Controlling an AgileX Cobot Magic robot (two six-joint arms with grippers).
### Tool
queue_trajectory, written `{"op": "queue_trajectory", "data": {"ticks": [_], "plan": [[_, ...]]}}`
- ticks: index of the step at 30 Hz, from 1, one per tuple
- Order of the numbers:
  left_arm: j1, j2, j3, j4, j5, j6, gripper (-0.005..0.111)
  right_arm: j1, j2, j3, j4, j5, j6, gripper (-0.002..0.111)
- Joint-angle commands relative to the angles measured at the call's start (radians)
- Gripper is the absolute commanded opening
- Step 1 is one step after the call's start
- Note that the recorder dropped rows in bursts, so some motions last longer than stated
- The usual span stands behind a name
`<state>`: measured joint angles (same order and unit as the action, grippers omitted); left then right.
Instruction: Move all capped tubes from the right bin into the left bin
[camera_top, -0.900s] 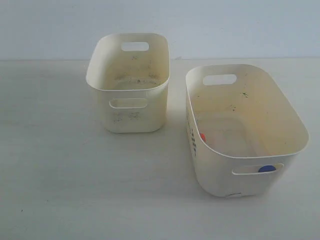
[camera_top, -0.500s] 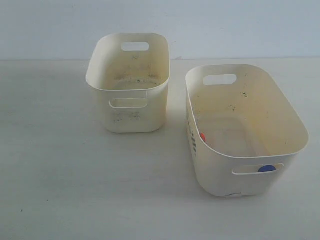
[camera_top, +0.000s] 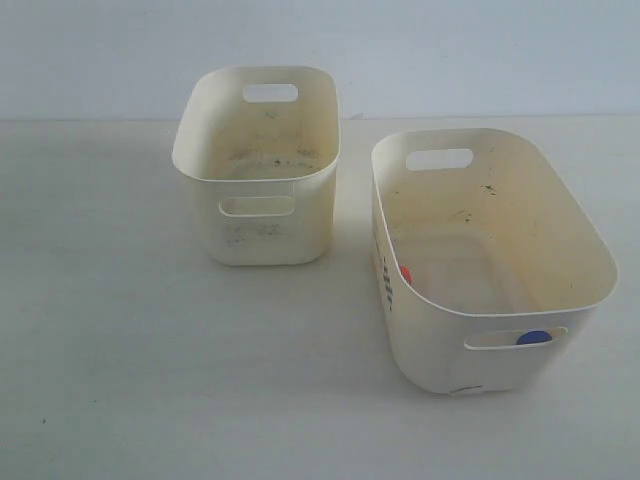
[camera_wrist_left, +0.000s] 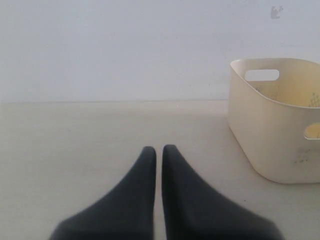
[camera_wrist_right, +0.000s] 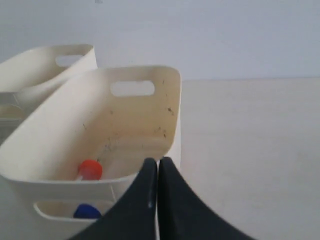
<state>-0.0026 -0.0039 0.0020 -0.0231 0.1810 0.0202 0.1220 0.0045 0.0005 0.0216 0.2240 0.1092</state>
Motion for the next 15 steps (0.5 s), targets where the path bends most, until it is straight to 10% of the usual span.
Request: {"op": "queue_trajectory", "data": {"ticks": [1, 9, 15], "plan": [[-0.007, 0.004, -0.002, -0.003, -0.006, -0.004, 0.004, -0.003, -0.004, 0.000, -0.008, -0.152, -0.005, 0.000], [-0.007, 0.004, -0.002, -0.003, -0.006, -0.004, 0.004, -0.003, -0.004, -0.086, 0.122, -0.786, 0.022, 0.000], [-0.007, 0.004, -0.002, -0.003, -0.006, -0.004, 0.004, -0.003, 0.316, -0.593, 0.132, 0.102, -0.140, 0.000]]}}
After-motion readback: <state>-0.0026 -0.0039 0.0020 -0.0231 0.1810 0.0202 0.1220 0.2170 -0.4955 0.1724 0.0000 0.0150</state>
